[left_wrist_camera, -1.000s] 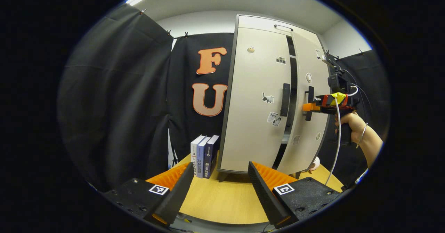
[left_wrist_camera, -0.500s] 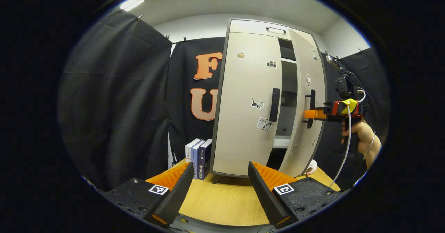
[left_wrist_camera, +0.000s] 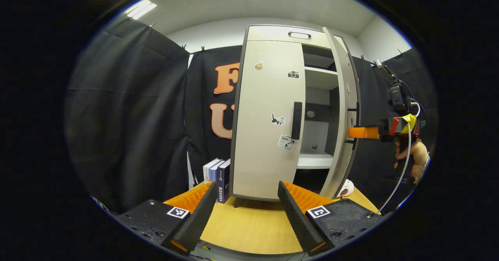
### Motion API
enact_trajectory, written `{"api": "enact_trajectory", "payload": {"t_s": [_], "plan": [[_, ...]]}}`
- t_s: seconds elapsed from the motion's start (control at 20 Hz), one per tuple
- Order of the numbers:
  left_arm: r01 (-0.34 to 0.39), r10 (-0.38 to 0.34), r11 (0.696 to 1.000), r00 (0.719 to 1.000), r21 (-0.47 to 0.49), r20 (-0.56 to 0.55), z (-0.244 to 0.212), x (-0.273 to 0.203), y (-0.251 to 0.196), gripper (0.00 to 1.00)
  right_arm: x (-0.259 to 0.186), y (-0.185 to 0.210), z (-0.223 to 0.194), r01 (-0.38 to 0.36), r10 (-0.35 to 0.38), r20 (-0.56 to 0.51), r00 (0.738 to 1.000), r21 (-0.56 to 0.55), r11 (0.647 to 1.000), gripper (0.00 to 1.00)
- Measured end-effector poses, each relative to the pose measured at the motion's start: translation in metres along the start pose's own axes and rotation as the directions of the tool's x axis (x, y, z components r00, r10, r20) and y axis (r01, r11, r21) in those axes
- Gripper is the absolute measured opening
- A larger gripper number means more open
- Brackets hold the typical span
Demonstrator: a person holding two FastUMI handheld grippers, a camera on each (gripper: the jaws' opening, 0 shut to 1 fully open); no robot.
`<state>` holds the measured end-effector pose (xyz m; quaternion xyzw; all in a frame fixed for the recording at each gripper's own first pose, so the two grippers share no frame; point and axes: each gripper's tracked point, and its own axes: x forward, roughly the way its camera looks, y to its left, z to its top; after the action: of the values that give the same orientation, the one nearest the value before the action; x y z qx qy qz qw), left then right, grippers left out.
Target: Open the right door of the double-door shoe cabinet with the right hand, and open the left door with the left hand.
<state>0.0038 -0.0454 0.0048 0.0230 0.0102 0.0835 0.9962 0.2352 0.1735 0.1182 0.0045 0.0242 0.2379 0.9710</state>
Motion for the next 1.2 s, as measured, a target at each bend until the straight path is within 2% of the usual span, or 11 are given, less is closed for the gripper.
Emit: {"api": "enact_trajectory", "payload": {"t_s": [0.15,0.35,0.55,0.85,0.9,0.95,1.2], "plan": [[-0.003,0.003,1.0,1.0,-0.008,-0.005,-0.001,0.0,-0.005,0.92,-0.011,-0.007,0.001,0.0,0.0,0.0,1.0,0.014,1.0,0.15],[0.001,-0.001,1.0,1.0,0.011,0.009,0.006,0.003,-0.013,0.95,-0.017,-0.016,0.001,0.015,-0.015,0.003,1.0,0.014,1.0,0.15],[-0.016,0.016,1.0,1.0,0.022,0.0,0.01,0.015,-0.014,0.95,-0.022,-0.029,0.0,0.074,-0.074,0.007,0.997,0.019,0.997,0.15],[0.008,-0.008,1.0,1.0,0.016,-0.002,0.019,0.048,-0.029,0.95,-0.03,-0.062,0.004,0.187,-0.187,0.03,0.982,-0.012,0.982,0.14],[0.015,-0.015,1.0,1.0,0.02,0.001,0.022,0.054,-0.033,0.95,-0.031,-0.066,0.005,0.204,-0.204,0.035,0.978,-0.012,0.979,0.0],[0.02,-0.02,0.999,1.0,0.025,0.007,0.025,0.061,-0.037,0.95,-0.032,-0.069,0.004,0.215,-0.215,0.033,0.976,-0.013,0.976,0.08],[0.062,-0.063,0.997,0.998,0.036,0.017,0.04,0.092,-0.065,0.95,-0.038,-0.076,0.004,0.234,-0.234,0.033,0.972,0.006,0.972,0.08]]}}
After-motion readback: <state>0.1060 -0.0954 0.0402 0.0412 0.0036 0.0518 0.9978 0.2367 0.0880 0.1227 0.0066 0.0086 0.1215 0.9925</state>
